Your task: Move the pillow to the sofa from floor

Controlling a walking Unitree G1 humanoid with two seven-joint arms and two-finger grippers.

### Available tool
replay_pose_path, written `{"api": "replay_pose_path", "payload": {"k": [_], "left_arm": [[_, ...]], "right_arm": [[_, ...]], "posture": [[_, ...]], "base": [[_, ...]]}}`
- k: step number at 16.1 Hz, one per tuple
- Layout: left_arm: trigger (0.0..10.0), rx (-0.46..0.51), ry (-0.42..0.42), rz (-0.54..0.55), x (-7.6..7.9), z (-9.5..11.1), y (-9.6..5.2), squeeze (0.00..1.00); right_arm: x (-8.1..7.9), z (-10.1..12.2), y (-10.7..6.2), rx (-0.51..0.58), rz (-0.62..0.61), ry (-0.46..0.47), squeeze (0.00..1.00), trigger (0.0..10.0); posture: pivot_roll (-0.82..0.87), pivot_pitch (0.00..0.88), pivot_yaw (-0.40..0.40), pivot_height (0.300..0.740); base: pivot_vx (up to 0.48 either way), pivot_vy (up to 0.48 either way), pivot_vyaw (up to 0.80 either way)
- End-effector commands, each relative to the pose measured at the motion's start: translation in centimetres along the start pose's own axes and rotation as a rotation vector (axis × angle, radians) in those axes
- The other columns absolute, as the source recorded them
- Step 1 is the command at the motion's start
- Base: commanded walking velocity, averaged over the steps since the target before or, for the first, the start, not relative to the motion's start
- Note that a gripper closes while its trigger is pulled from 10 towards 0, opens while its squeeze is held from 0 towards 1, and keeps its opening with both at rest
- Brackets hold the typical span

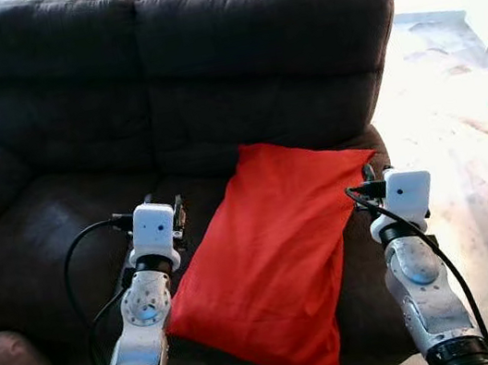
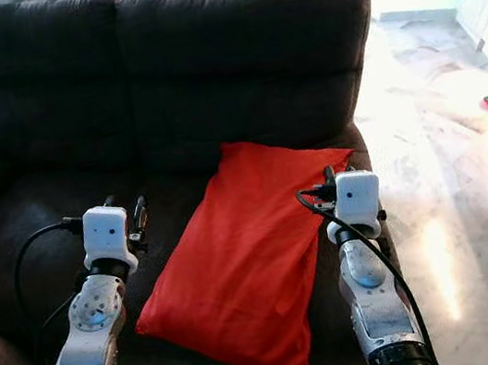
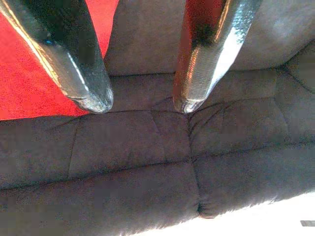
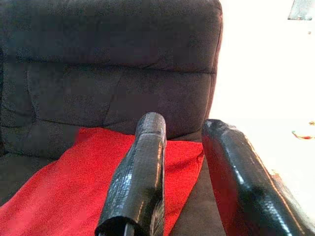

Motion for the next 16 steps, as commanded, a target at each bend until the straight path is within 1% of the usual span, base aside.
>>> {"api": "replay_pose_path", "payload": {"k": [1,2,10,11,13,14,16], "left_arm": [[10.0,-0.016,-0.014,0.009,-0.34,-0.19,0.08,0.0],[10.0,-0.018,-0.022,0.009,-0.34,-0.18,0.09,0.0],[10.0,-0.018,-0.025,0.002,-0.33,-0.14,0.1,0.0],[10.0,-0.018,-0.026,0.001,-0.29,-0.13,0.12,0.0],[10.0,-0.015,-0.027,-0.001,-0.25,-0.02,0.19,0.0],[10.0,-0.014,-0.027,-0.002,-0.23,0.0,0.21,0.0],[10.0,-0.014,-0.028,-0.003,-0.24,0.01,0.24,0.0]], "right_arm": [[-0.17,0.16,0.18,0.002,0.004,0.001,0.0,10.0],[-0.18,0.15,0.16,0.002,0.005,0.002,0.0,10.0],[-0.34,-0.05,0.07,-0.004,0.013,-0.022,0.0,10.0],[-0.48,-0.05,0.11,-0.002,0.022,-0.049,0.0,10.0],[-0.62,-0.28,0.12,-0.015,0.024,-0.08,0.0,10.0],[-0.64,-0.29,0.11,-0.015,0.023,-0.066,0.0,10.0],[-0.53,-0.18,0.09,-0.01,0.013,-0.033,0.0,10.0]], "posture": [[0.01,0.0,-0.029,0.74],[0.01,0.0,-0.028,0.74],[0.01,0.0,-0.023,0.74],[0.01,0.0,-0.023,0.74],[0.01,0.0,-0.02,0.74],[0.01,0.0,-0.019,0.74],[0.01,0.0,-0.018,0.74]], "base": [[0.0,0.0,0.0],[0.0,0.0,0.0],[0.0,0.301,0.0],[0.0,0.3,0.0],[0.0,0.304,0.6],[0.0,0.304,0.8],[0.0,0.302,0.0]]}}
Point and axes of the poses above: a point about 5 cm out from each wrist's last joint towards the gripper, its own y axis pointing out of the wrist towards the gripper, its own z axis along the axis of the wrist's last joint, x = y × z, the point moved 3 cm from there along y, pointing out of the wrist towards the gripper, and after that the axes turned 7 degrees about y, right-handed, at the moved point
